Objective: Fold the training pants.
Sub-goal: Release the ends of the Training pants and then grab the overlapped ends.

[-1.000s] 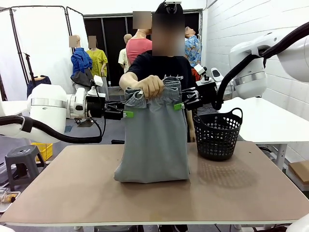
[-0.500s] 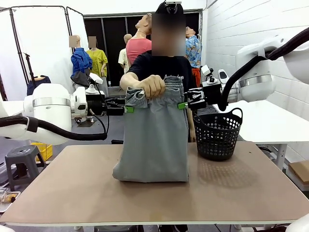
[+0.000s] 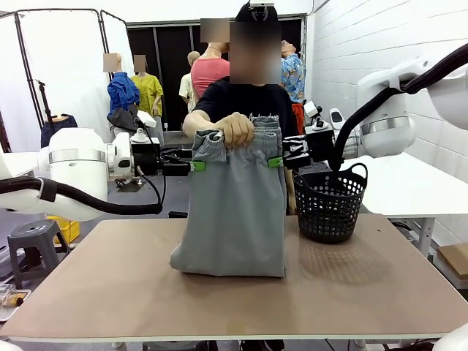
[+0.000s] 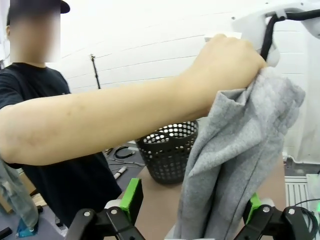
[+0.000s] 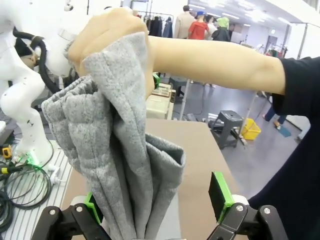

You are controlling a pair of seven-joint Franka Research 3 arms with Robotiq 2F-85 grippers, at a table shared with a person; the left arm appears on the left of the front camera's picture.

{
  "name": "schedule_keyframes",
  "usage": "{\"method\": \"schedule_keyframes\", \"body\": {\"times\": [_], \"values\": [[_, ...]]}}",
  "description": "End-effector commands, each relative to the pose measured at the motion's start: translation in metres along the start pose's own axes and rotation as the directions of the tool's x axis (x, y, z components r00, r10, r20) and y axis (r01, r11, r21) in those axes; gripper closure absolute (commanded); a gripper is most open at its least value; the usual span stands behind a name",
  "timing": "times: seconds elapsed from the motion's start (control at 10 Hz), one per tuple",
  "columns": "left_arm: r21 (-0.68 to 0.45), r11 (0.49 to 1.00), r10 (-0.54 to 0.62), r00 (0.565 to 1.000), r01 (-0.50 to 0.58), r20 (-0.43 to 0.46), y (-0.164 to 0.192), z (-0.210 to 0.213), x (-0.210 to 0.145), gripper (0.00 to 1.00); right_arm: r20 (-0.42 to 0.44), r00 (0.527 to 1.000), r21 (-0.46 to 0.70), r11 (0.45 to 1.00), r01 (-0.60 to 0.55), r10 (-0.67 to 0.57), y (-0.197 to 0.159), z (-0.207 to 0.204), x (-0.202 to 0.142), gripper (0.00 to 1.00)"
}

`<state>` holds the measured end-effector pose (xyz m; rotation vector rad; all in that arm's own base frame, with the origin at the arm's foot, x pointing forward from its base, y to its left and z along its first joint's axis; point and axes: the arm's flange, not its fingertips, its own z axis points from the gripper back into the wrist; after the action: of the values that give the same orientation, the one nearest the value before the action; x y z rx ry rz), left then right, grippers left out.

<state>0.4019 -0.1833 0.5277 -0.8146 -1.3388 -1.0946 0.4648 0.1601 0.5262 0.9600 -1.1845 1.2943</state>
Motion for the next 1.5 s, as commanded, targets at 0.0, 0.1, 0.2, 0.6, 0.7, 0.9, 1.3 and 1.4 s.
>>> {"method": "schedule_keyframes", "body": {"times": [0.0, 0.1, 0.2, 0.6, 0.7, 0.9, 1.3, 1.4], "values": [[-0.063, 0.998, 0.007, 1.000, -0.008, -0.014, 0.010, 0.010, -0.006, 0.00, -0.007, 0.999, 0.061, 0.997, 0.048, -0.048, -0.001, 0.006, -0.001, 0.00], [-0.075, 0.997, 0.014, 1.000, -0.015, -0.022, 0.011, 0.009, -0.006, 0.00, -0.019, 0.998, 0.070, 0.996, 0.057, -0.056, 0.000, 0.010, -0.002, 0.00], [-0.096, 0.995, 0.018, 0.999, -0.021, -0.033, 0.013, 0.006, -0.008, 0.00, -0.038, 0.998, 0.093, 0.994, 0.062, -0.058, 0.000, 0.010, -0.005, 0.00], [-0.139, 0.989, 0.054, 0.998, -0.059, -0.044, 0.011, -0.001, -0.015, 0.00, -0.042, 0.997, 0.178, 0.981, 0.072, -0.066, 0.009, -0.009, -0.018, 0.00], [-0.147, 0.987, 0.065, 0.997, -0.071, -0.043, 0.010, -0.005, -0.015, 0.00, -0.030, 0.998, 0.185, 0.981, 0.063, -0.059, 0.011, -0.013, -0.021, 0.00], [-0.192, 0.977, 0.086, 0.995, -0.092, -0.043, 0.007, -0.010, -0.017, 0.00, 0.013, 0.999, 0.204, 0.978, 0.039, -0.042, 0.015, -0.021, -0.024, 0.00], [-0.281, 0.956, 0.075, 0.996, -0.088, -0.056, 0.001, -0.025, -0.019, 0.00, 0.064, 0.997, 0.239, 0.971, 0.029, -0.046, 0.020, -0.036, -0.024, 0.00], [-0.289, 0.955, 0.060, 0.997, -0.071, -0.045, 0.000, -0.030, -0.018, 0.00, 0.068, 0.996, 0.251, 0.967, 0.045, -0.064, 0.021, -0.041, -0.024, 0.00]]}}
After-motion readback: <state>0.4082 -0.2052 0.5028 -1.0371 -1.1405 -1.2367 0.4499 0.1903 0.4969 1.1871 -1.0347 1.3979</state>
